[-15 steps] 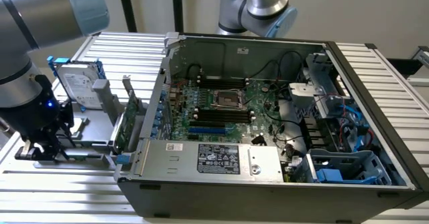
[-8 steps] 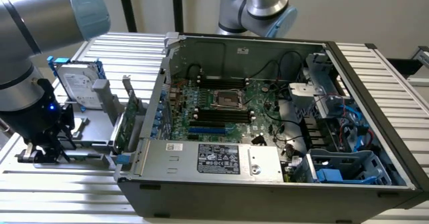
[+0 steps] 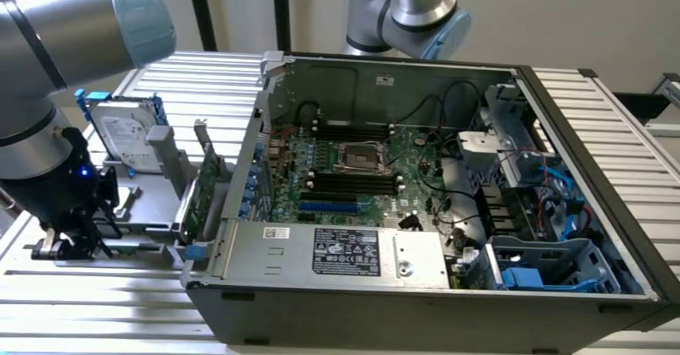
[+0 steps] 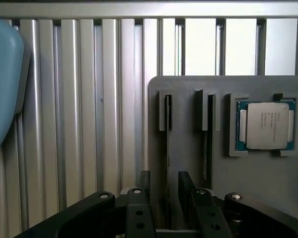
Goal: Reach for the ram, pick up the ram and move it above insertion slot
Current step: 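Pick up the ram and move it above insertion slot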
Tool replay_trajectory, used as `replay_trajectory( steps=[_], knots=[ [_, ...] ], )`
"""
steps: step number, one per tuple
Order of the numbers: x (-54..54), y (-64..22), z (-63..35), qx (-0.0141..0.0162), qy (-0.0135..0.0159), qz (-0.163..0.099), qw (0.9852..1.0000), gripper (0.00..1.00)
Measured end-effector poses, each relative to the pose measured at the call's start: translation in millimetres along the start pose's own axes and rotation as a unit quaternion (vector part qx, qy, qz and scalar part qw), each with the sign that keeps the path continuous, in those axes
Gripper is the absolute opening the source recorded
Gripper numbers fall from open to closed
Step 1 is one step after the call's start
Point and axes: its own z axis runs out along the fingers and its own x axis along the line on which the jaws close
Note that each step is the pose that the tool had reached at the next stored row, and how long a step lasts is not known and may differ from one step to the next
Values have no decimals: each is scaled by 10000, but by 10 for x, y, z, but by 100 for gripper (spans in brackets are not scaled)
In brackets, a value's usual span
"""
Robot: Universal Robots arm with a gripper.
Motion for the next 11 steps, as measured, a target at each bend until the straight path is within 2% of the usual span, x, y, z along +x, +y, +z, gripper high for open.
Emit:
replay_trajectory(
  steps=[6, 11],
  knots=[
    [-3, -8, 22, -1, -26, -18, 10000, 36],
    [-9, -30, 38, -37, -28, -18, 10000, 36]
  ],
)
